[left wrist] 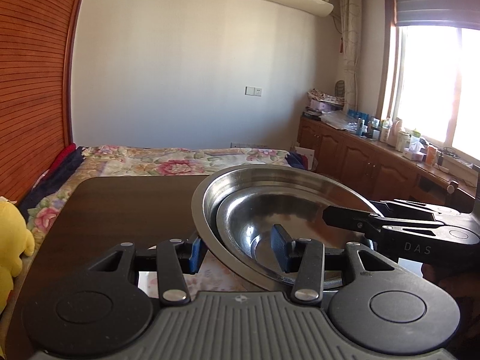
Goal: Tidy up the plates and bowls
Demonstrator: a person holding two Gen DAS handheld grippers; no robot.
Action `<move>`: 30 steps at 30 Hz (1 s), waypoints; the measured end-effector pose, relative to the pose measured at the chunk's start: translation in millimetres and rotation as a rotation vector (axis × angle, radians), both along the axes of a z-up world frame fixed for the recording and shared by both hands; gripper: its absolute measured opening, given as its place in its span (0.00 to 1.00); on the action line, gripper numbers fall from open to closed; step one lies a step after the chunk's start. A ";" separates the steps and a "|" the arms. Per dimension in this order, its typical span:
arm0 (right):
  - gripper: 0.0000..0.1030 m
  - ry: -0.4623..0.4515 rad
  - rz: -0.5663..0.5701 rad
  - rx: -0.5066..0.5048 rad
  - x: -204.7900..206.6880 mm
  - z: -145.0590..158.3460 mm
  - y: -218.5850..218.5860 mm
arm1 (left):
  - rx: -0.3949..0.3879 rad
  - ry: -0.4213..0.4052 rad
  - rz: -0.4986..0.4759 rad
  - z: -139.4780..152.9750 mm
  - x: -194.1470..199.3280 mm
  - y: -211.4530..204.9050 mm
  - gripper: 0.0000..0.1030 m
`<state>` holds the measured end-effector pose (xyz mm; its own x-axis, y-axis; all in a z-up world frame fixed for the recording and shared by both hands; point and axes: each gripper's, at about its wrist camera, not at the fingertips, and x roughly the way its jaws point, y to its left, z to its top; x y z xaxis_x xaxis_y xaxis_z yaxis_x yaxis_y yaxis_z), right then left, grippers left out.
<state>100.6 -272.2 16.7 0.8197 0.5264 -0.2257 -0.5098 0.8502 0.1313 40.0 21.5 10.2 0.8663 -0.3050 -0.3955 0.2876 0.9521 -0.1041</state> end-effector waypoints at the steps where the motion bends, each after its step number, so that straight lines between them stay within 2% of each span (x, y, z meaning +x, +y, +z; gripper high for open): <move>1: 0.43 0.001 0.006 -0.001 0.2 0.1 2.7 | 0.000 0.002 0.006 -0.8 -0.1 3.5 0.46; 18: 0.43 0.043 0.077 -0.052 9.0 -13.4 42.2 | -0.040 0.048 0.072 -26.2 2.8 43.5 0.46; 30: 0.43 0.090 0.093 -0.052 11.5 -25.8 53.5 | -0.022 0.094 0.068 -44.2 7.3 53.0 0.46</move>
<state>112.1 -218.7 -9.1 0.7434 0.5845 -0.3250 -0.5746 0.8069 0.1368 47.3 74.5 -33.9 0.8448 -0.2566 -0.4695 0.2108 0.9661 -0.1487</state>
